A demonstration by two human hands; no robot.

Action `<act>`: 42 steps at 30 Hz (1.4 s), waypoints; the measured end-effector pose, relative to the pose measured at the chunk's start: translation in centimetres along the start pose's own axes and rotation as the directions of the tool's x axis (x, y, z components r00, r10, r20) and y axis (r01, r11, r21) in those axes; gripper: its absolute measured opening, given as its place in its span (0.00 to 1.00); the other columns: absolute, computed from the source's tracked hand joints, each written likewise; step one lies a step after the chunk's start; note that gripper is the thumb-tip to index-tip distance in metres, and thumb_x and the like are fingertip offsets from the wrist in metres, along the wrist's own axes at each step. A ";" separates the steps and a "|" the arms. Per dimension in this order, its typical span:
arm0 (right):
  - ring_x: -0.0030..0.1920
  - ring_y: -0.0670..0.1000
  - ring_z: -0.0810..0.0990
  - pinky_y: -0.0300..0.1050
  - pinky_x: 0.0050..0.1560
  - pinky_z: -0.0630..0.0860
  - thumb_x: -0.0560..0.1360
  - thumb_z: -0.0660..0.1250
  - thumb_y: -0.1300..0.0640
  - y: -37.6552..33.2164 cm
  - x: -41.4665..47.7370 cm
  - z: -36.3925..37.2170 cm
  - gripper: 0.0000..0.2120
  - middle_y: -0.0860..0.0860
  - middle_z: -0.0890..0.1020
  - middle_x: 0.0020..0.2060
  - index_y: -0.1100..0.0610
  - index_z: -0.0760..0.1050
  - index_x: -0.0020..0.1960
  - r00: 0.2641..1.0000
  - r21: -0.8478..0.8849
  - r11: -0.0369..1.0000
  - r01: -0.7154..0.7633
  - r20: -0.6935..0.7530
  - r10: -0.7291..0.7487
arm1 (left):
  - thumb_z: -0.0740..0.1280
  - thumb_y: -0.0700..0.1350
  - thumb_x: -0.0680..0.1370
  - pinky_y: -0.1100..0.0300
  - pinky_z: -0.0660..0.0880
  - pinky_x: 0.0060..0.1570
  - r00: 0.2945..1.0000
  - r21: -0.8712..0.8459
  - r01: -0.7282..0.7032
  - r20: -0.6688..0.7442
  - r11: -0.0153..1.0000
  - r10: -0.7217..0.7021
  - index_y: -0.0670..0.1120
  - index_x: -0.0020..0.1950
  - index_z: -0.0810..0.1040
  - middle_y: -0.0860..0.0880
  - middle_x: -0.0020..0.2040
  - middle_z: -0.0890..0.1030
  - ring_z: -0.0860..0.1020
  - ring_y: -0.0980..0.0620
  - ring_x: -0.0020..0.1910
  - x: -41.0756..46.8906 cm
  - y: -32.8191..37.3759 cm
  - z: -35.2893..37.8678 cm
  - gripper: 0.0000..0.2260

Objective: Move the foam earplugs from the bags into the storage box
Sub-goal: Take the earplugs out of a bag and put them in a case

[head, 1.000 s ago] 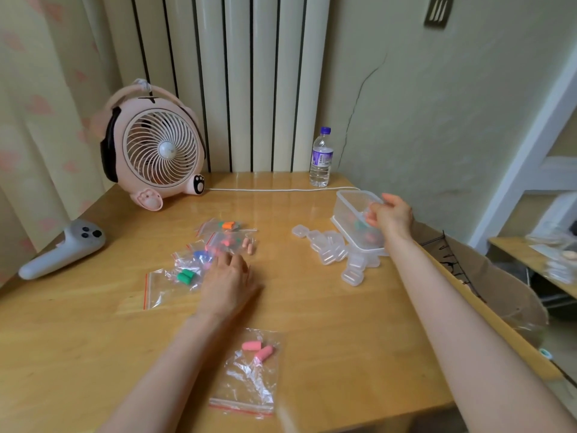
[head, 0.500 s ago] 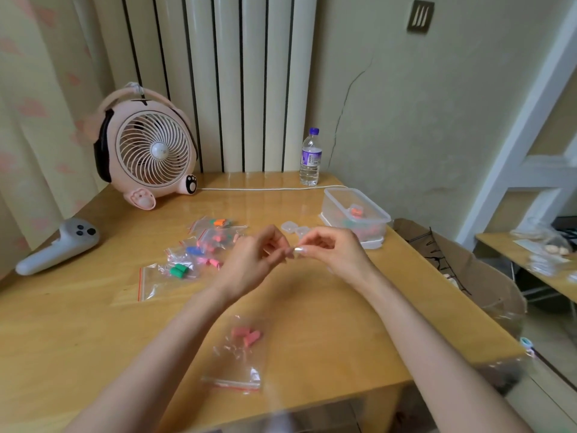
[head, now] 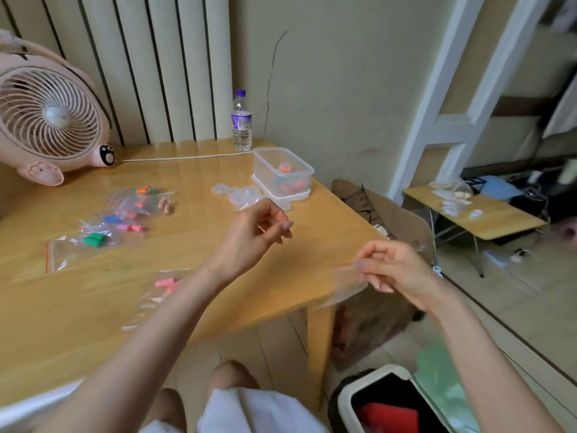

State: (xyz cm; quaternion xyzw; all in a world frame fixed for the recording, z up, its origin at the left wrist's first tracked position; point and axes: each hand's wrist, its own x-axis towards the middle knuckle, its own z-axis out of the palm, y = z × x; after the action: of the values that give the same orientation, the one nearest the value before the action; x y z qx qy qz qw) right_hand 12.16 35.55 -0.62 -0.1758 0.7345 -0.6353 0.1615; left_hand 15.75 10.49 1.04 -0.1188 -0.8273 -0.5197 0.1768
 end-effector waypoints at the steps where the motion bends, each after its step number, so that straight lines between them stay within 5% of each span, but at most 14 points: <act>1: 0.23 0.47 0.72 0.34 0.21 0.67 0.66 0.71 0.63 1.2 -1.1 -1.1 0.08 0.56 0.78 0.28 0.66 0.76 0.42 0.999 -0.003 0.999 -0.046 0.026 0.046 | 0.66 0.39 0.77 0.63 0.75 0.39 1.000 -0.010 -0.008 0.022 1.000 0.008 0.40 0.42 0.73 0.45 0.38 0.82 0.78 0.53 0.35 0.0 0.3 1.2 0.05; 5: 0.29 0.51 0.77 0.39 0.28 0.74 0.71 0.70 0.65 7.9 -4.4 -4.9 0.06 0.60 0.81 0.33 0.67 0.78 0.46 0.964 -0.106 0.958 -0.265 -0.020 0.264 | 0.66 0.40 0.77 0.64 0.75 0.39 0.993 -0.027 -0.055 0.103 0.998 0.058 0.46 0.41 0.73 0.48 0.38 0.82 0.78 0.54 0.35 -0.1 1.3 5.6 0.06; 8: 0.26 0.50 0.74 0.37 0.25 0.69 0.71 0.70 0.66 14.2 -6.2 -7.0 0.01 0.61 0.80 0.32 0.65 0.79 0.43 0.906 -0.131 0.912 -0.388 -0.236 0.352 | 0.66 0.40 0.77 0.67 0.72 0.37 0.985 -0.023 -0.082 0.148 0.996 0.085 0.46 0.41 0.73 0.48 0.38 0.82 0.78 0.54 0.35 -0.2 1.7 8.5 0.05; 10: 0.23 0.48 0.70 0.35 0.21 0.65 0.70 0.70 0.69 18.6 -7.1 -8.0 0.04 0.59 0.77 0.28 0.63 0.79 0.39 0.833 -0.145 0.874 -0.464 -0.409 0.374 | 0.66 0.40 0.77 0.69 0.71 0.36 0.981 -0.024 -0.096 0.166 0.995 0.099 0.44 0.43 0.73 0.47 0.38 0.82 0.78 0.54 0.35 -0.4 1.9 10.1 0.04; 14: 0.21 0.49 0.76 0.39 0.23 0.77 0.71 0.66 0.73 27.4 -9.1 -8.9 0.09 0.58 0.78 0.26 0.64 0.77 0.35 0.623 0.065 0.805 -0.590 -0.598 0.504 | 0.66 0.38 0.77 0.68 0.72 0.37 0.979 -0.043 -0.121 0.161 0.992 0.126 0.42 0.47 0.73 0.46 0.40 0.82 0.78 0.53 0.37 -1.1 1.7 12.0 0.02; 17: 0.29 0.55 0.80 0.48 0.35 0.82 0.72 0.67 0.71 32.6 -10.5 -8.4 0.05 0.63 0.81 0.35 0.66 0.78 0.39 0.541 0.178 0.762 -0.622 -0.605 0.583 | 0.64 0.36 0.77 0.67 0.74 0.40 0.984 -0.066 -0.126 0.121 0.990 0.133 0.43 0.49 0.72 0.47 0.39 0.82 0.79 0.54 0.37 -1.5 1.4 12.6 0.03; 21: 0.35 0.56 0.77 0.60 0.53 0.76 0.73 0.66 0.72 35.7 -11.8 -7.0 0.05 0.59 0.79 0.36 0.67 0.77 0.47 0.508 0.289 0.719 -0.632 -0.547 0.666 | 0.64 0.36 0.77 0.68 0.73 0.40 0.986 -0.048 -0.126 0.105 0.991 0.130 0.46 0.46 0.72 0.52 0.37 0.81 0.78 0.57 0.35 -1.5 1.2 12.9 0.05; 26: 0.47 0.55 0.79 0.49 0.50 0.77 0.74 0.67 0.68 36.2 -12.1 -6.5 0.14 0.59 0.80 0.50 0.63 0.76 0.59 0.535 0.248 0.684 -0.686 -0.465 0.705 | 0.64 0.35 0.77 0.66 0.74 0.40 0.985 -0.039 -0.113 0.127 0.993 0.117 0.44 0.45 0.74 0.53 0.37 0.82 0.78 0.57 0.35 -1.2 1.3 13.0 0.04; 29: 0.41 0.54 0.80 0.45 0.41 0.80 0.75 0.65 0.67 33.5 -10.6 -7.1 0.11 0.58 0.81 0.45 0.64 0.77 0.58 0.560 0.229 0.750 -0.621 -0.541 0.628 | 0.64 0.35 0.77 0.63 0.76 0.41 0.984 -0.042 -0.118 0.127 0.992 0.123 0.42 0.46 0.74 0.51 0.37 0.82 0.78 0.55 0.36 -1.2 1.3 12.7 0.03; 33: 0.35 0.52 0.80 0.34 0.31 0.78 0.76 0.62 0.68 24.3 -6.8 -8.1 0.08 0.59 0.82 0.49 0.61 0.79 0.50 0.604 0.202 0.918 -0.342 -0.701 0.379 | 0.65 0.37 0.77 0.64 0.74 0.40 0.985 -0.028 -0.129 0.110 0.991 0.131 0.43 0.45 0.74 0.51 0.38 0.82 0.79 0.53 0.35 -0.9 1.4 11.7 0.03; 36: 0.38 0.50 0.81 0.34 0.37 0.79 0.77 0.62 0.66 14.7 -4.9 -7.5 0.09 0.55 0.83 0.45 0.61 0.78 0.53 0.739 0.026 0.992 -0.124 -0.665 0.110 | 0.65 0.38 0.77 0.60 0.75 0.40 0.988 0.019 -0.130 0.085 0.991 0.128 0.47 0.45 0.73 0.51 0.39 0.82 0.79 0.52 0.36 -0.5 1.2 10.5 0.04; 42: 0.35 0.45 0.80 0.36 0.37 0.78 0.77 0.62 0.65 1.3 -1.6 -3.8 0.09 0.52 0.84 0.40 0.56 0.79 0.51 0.774 -0.121 0.977 0.177 -0.597 -0.214 | 0.67 0.39 0.76 0.61 0.73 0.41 0.998 0.107 -0.055 -0.028 0.993 0.058 0.48 0.44 0.73 0.51 0.43 0.80 0.80 0.49 0.39 -0.1 -0.2 6.6 0.05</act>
State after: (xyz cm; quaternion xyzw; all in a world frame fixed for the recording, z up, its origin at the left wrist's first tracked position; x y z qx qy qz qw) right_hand 11.74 39.73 -1.38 -0.0429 0.7431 -0.6498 -0.1541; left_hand 14.69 16.35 -1.76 -0.1246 -0.8473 -0.4716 0.2102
